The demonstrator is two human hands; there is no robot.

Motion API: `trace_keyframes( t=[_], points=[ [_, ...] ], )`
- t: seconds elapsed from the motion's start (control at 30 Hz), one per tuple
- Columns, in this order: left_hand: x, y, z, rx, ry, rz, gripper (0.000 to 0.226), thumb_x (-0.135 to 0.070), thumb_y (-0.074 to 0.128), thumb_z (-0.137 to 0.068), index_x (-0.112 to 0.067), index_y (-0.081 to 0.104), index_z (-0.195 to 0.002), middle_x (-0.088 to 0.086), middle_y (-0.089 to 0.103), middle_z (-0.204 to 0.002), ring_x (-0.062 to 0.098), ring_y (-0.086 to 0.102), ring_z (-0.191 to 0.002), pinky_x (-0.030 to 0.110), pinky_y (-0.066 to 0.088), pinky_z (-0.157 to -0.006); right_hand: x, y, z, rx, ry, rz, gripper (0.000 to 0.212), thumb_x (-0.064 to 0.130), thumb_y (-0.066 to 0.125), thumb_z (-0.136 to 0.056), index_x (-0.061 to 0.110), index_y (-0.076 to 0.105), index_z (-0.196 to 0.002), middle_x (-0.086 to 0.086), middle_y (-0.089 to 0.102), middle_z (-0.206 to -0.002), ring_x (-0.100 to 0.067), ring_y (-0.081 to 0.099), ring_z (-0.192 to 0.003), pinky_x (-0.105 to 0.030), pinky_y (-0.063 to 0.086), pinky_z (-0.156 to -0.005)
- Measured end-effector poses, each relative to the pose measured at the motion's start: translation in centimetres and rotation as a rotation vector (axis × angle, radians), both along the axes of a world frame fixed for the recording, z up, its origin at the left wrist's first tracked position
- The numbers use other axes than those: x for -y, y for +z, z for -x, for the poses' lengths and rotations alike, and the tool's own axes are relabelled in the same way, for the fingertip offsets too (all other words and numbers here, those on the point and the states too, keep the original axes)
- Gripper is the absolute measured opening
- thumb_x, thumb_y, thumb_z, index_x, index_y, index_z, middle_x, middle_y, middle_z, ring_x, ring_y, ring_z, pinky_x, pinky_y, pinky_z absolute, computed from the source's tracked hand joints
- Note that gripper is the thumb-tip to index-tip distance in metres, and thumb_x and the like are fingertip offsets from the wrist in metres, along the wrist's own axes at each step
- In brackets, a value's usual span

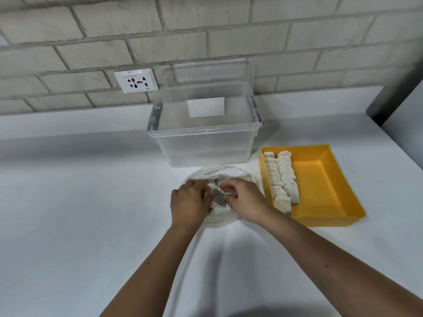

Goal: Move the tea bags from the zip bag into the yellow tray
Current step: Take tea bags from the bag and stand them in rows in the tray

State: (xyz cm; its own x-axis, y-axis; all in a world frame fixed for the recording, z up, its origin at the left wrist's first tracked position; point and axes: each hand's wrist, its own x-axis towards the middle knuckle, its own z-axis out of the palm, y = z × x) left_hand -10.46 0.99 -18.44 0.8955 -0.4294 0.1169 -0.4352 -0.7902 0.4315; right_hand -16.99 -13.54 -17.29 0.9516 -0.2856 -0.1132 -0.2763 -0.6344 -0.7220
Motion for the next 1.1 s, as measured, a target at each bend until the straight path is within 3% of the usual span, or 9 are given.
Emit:
trace_keyframes(
  t=[0.2, 0.33, 0.47, 0.57, 0.67, 0.77, 0.87, 1.0, 1.1],
  points=[
    [-0.8, 0.9, 0.2, -0.219, 0.025, 0.23, 0.006, -0.026, 0.069, -0.089, -0.022, 0.065, -0.088, -0.012, 0.068, -0.079, 0.013, 0.065, -0.076, 0.026, 0.049, -0.073, 0.6, 0.4, 0.4, 0.024, -0.068, -0.108, 0.039, -0.006, 0.046, -0.09, 0.008, 0.063, -0.122, -0.007, 0.065, -0.114, -0.023, 0.066, -0.098, -0.033, 0.055, -0.088],
    [-1.8, 2.3, 0.3, -0.441, 0.095, 0.529, 0.005, -0.018, 0.066, -0.094, -0.015, 0.062, -0.092, 0.0, 0.072, -0.074, 0.007, 0.067, -0.068, 0.01, 0.04, -0.057, 1.0, 1.4, 0.6, 0.034, -0.176, -0.447, 0.03, -0.001, 0.043, -0.098, 0.013, 0.064, -0.114, -0.008, 0.066, -0.109, -0.028, 0.07, -0.087, -0.04, 0.059, -0.081],
    [-2.0, 3.3, 0.5, -0.654, 0.172, 0.802, 0.008, -0.017, 0.065, -0.095, -0.011, 0.061, -0.098, 0.0, 0.076, -0.072, 0.015, 0.073, -0.08, 0.027, 0.048, -0.076, 0.8, 2.6, 1.0, 0.05, -0.197, -0.604, 0.014, 0.015, 0.053, -0.099, 0.012, 0.066, -0.103, -0.012, 0.069, -0.097, -0.027, 0.07, -0.079, -0.041, 0.06, -0.078],
    [-1.9, 3.5, 0.8, -0.719, 0.197, 0.894, 0.011, -0.016, 0.066, -0.095, -0.008, 0.061, -0.101, 0.004, 0.076, -0.077, 0.022, 0.073, -0.086, 0.029, 0.051, -0.082, 0.4, 3.2, 1.1, 0.024, -0.177, -0.663, 0.009, 0.02, 0.064, -0.093, 0.011, 0.067, -0.09, -0.01, 0.068, -0.081, -0.019, 0.067, -0.066, -0.034, 0.059, -0.069],
    [-1.9, 3.5, 1.0, -0.723, 0.184, 0.896, 0.013, -0.013, 0.067, -0.093, -0.007, 0.063, -0.103, 0.011, 0.076, -0.085, 0.019, 0.073, -0.085, 0.032, 0.054, -0.083, 0.6, 3.5, 0.5, 0.116, -0.161, -0.5, 0.008, 0.017, 0.071, -0.088, 0.01, 0.066, -0.085, -0.006, 0.068, -0.076, -0.017, 0.066, -0.066, -0.041, 0.06, -0.074],
    [-2.3, 3.5, 0.7, -0.582, 0.108, 0.762, 0.022, -0.012, 0.07, -0.089, -0.019, 0.065, -0.11, 0.001, 0.075, -0.098, 0.007, 0.07, -0.087, 0.022, 0.053, -0.081, 1.5, 5.0, -0.1, 0.237, -0.025, 0.068, 0.009, 0.026, 0.069, -0.089, 0.017, 0.067, -0.088, 0.009, 0.066, -0.08, -0.01, 0.062, -0.073, -0.028, 0.05, -0.068],
    [-2.4, 3.8, 0.6, -0.415, -0.012, 0.584, 0.034, -0.014, 0.074, -0.087, -0.029, 0.064, -0.116, -0.014, 0.069, -0.104, -0.005, 0.063, -0.085, 0.006, 0.046, -0.072, 1.5, 6.7, -0.4, 0.227, 0.233, 0.518, 0.014, 0.032, 0.059, -0.094, 0.02, 0.067, -0.097, 0.008, 0.062, -0.097, -0.012, 0.059, -0.089, -0.03, 0.046, -0.069],
    [-2.1, 3.8, 0.7, -0.374, -0.095, 0.512, 0.028, -0.023, 0.074, -0.088, -0.032, 0.069, -0.114, -0.017, 0.071, -0.105, -0.003, 0.064, -0.094, 0.009, 0.048, -0.077, 0.9, 7.1, -1.0, 0.21, 0.294, 0.485, 0.016, 0.034, 0.06, -0.093, 0.022, 0.069, -0.1, 0.008, 0.062, -0.101, -0.013, 0.059, -0.092, -0.033, 0.049, -0.075],
    [-2.1, 3.7, 0.8, -0.37, -0.082, 0.528, 0.008, -0.029, 0.069, -0.092, -0.028, 0.075, -0.097, -0.013, 0.075, -0.088, 0.0, 0.068, -0.086, 0.01, 0.049, -0.074, 0.5, 6.1, -1.3, 0.229, 0.255, 0.327, 0.014, 0.034, 0.067, -0.088, 0.021, 0.071, -0.093, 0.008, 0.064, -0.092, -0.01, 0.06, -0.083, -0.03, 0.049, -0.074]
  ],
)
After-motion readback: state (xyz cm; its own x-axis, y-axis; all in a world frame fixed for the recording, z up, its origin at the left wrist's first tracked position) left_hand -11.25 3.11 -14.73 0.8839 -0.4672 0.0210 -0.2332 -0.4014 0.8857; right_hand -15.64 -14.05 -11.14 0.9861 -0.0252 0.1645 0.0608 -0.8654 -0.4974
